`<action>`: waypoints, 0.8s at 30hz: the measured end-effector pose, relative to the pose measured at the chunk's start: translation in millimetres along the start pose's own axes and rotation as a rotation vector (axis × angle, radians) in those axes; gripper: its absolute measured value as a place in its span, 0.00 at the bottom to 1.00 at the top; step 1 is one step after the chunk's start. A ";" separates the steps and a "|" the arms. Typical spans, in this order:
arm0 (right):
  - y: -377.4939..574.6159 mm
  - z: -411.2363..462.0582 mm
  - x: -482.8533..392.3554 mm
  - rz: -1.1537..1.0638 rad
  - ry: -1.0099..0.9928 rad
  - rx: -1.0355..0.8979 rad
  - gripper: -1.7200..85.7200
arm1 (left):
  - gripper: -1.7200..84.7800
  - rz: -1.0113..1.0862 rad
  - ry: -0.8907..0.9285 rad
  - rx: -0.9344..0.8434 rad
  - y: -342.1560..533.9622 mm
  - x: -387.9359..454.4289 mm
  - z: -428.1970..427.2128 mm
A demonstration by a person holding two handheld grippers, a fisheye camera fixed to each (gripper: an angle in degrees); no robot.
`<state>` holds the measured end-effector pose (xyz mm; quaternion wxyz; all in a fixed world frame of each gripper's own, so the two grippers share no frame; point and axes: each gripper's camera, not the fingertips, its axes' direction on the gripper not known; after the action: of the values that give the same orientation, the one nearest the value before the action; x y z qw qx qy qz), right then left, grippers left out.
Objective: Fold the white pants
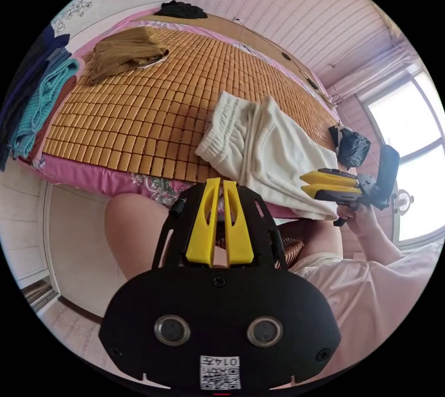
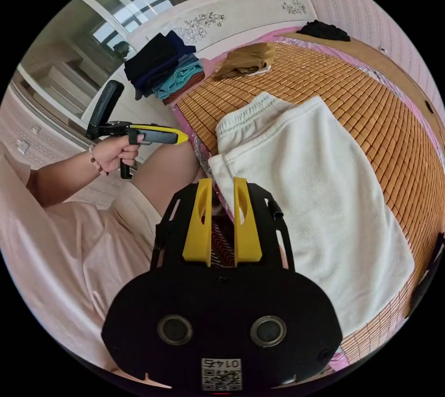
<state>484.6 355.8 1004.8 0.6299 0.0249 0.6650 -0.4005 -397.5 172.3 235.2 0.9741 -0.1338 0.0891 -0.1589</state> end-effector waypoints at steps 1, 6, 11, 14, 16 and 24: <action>-1.6 1.5 -4.9 -0.012 0.022 -0.001 0.12 | 0.01 0.002 0.002 0.004 0.4 -1.6 -0.6; -37.3 29.6 -46.2 -0.135 0.256 -0.025 0.13 | 0.02 0.132 0.076 -0.028 -15.9 20.1 21.5; -78.5 77.9 -41.3 -0.101 0.417 -0.161 0.10 | 0.06 0.223 0.091 -0.023 -39.8 42.4 36.3; -97.3 75.5 -29.0 -0.064 0.261 -0.210 0.03 | 0.07 0.243 0.081 -0.017 -53.6 45.5 37.1; -105.0 53.7 -30.6 -0.065 0.173 -0.157 0.03 | 0.08 0.267 0.100 -0.001 -60.9 48.0 32.8; -127.1 55.9 -61.0 -0.325 0.054 -0.157 0.02 | 0.07 0.287 0.028 0.014 -74.4 42.6 23.2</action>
<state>474.5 266.9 1127.2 0.5390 -0.1215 0.7061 -0.4430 -373.9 95.5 273.1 0.9864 -0.1108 0.1199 -0.0202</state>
